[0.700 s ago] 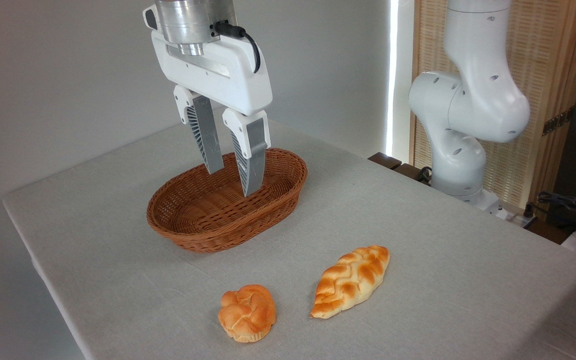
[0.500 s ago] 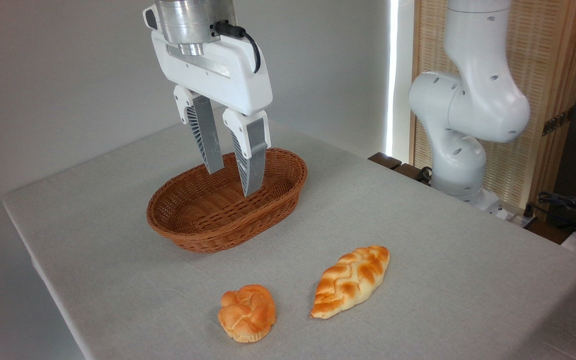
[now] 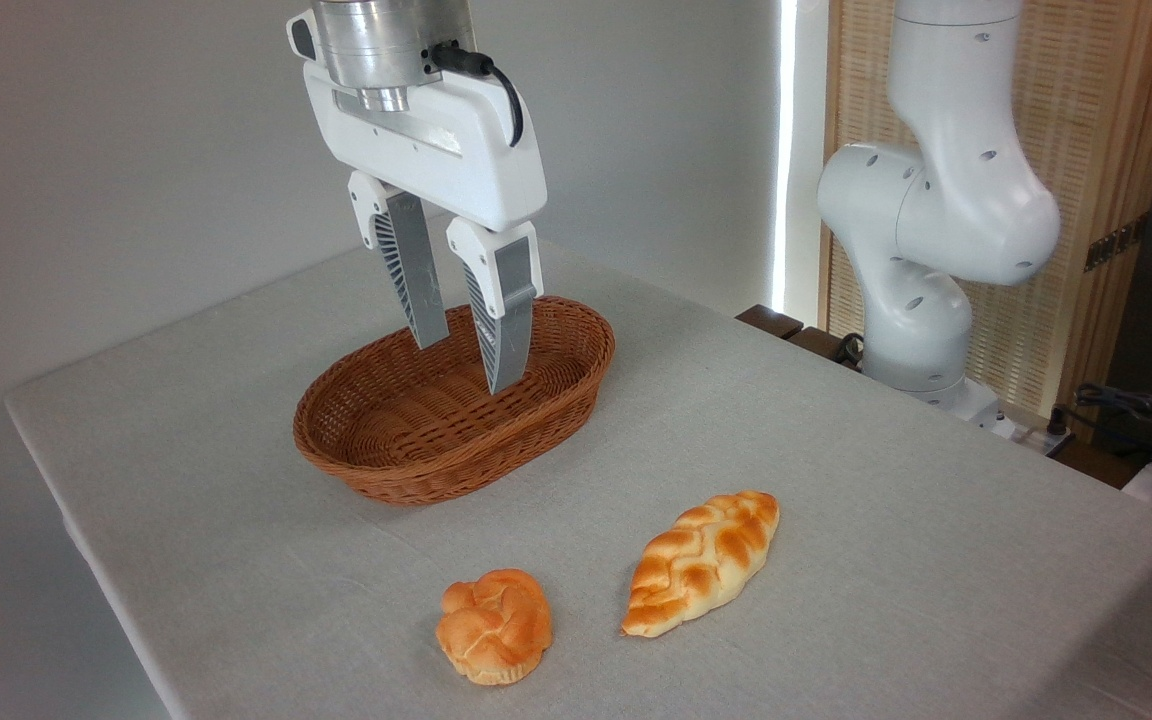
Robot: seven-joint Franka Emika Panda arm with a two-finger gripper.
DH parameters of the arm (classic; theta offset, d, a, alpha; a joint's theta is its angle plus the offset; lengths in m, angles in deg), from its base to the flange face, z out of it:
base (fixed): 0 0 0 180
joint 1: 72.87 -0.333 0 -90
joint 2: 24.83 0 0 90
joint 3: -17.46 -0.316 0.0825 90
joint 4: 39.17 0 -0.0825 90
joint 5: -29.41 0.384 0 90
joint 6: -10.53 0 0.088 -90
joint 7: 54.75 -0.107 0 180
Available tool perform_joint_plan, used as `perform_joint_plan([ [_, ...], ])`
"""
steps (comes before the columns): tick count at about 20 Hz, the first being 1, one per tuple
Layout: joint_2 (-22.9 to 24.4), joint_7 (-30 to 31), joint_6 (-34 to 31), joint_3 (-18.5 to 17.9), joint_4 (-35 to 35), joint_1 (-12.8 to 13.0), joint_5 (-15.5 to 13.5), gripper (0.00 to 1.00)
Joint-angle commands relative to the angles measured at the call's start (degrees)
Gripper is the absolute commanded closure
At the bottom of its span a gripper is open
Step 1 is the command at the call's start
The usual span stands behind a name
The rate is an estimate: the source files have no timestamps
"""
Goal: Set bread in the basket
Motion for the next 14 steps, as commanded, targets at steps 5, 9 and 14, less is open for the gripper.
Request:
perform_joint_plan([
  [5,0.36,-1.46,-1.57,-0.83,-0.37,0.23,-0.73,0.0],
  [9,0.8,-1.29,-1.48,-0.83,-0.02,0.23,-0.64,0.0],
  [14,2.29,-1.38,-1.22,-1.97,1.65,0.23,-0.47,0.0],
])
